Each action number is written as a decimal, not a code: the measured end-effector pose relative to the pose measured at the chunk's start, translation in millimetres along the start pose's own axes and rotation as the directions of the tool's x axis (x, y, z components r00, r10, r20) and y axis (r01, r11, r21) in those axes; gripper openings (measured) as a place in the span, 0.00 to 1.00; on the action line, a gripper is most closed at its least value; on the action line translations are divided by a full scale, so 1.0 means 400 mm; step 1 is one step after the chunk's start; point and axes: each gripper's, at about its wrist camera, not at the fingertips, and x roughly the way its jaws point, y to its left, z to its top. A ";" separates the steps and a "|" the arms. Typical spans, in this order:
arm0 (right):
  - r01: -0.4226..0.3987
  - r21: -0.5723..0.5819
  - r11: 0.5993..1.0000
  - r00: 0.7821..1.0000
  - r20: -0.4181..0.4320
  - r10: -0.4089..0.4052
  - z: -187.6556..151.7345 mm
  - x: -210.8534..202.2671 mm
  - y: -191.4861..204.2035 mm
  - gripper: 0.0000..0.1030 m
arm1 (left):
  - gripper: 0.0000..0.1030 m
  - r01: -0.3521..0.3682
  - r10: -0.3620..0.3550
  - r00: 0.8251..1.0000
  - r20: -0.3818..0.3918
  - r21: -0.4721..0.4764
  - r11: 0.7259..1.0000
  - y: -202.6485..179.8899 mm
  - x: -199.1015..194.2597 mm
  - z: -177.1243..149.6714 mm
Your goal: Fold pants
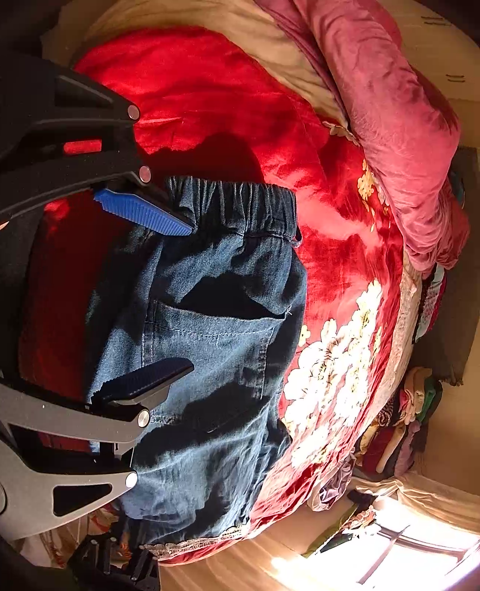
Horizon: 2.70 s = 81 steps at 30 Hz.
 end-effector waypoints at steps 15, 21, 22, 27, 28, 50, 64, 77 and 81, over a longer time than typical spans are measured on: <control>-0.220 0.081 0.972 0.975 0.028 0.219 -0.025 -0.051 -0.053 0.17 | 0.66 -0.015 0.014 0.998 0.068 0.015 1.000 -0.002 -0.048 0.003; -0.164 0.251 0.954 0.974 0.192 0.117 0.004 -0.106 -0.173 0.45 | 0.70 0.049 -0.063 0.996 0.057 0.218 0.975 -0.176 -0.052 -0.018; -0.134 0.277 0.951 0.980 0.181 0.085 0.008 -0.096 -0.185 0.45 | 0.70 0.036 -0.045 0.998 0.033 0.253 0.967 -0.200 -0.031 -0.031; -0.034 0.423 0.905 0.997 0.073 0.003 -0.028 -0.024 -0.260 0.47 | 0.76 -0.007 0.039 0.992 -0.117 0.260 0.966 -0.175 0.096 -0.083; -0.017 0.443 0.896 0.999 0.033 0.003 -0.045 -0.003 -0.268 0.47 | 0.77 0.012 0.018 0.992 -0.122 0.242 0.970 -0.166 0.096 -0.079; -0.120 0.742 0.660 0.971 0.225 -0.076 -0.107 -0.050 -0.568 0.57 | 0.63 0.210 -0.176 0.971 -0.162 0.223 0.952 -0.320 0.233 0.218; -0.207 0.668 0.715 0.969 0.242 0.054 -0.076 0.063 -0.580 0.24 | 0.07 0.315 -0.252 0.932 -0.260 0.235 0.920 -0.387 0.364 0.218; -0.095 0.568 0.817 0.964 0.258 -0.067 0.065 0.017 -0.666 0.21 | 0.05 0.219 -0.187 0.971 -0.148 0.240 0.946 -0.408 0.347 0.329; -0.023 0.539 0.842 0.989 0.138 -0.061 0.071 0.122 -0.672 0.24 | 0.05 0.184 -0.150 0.975 -0.164 0.222 0.958 -0.389 0.412 0.302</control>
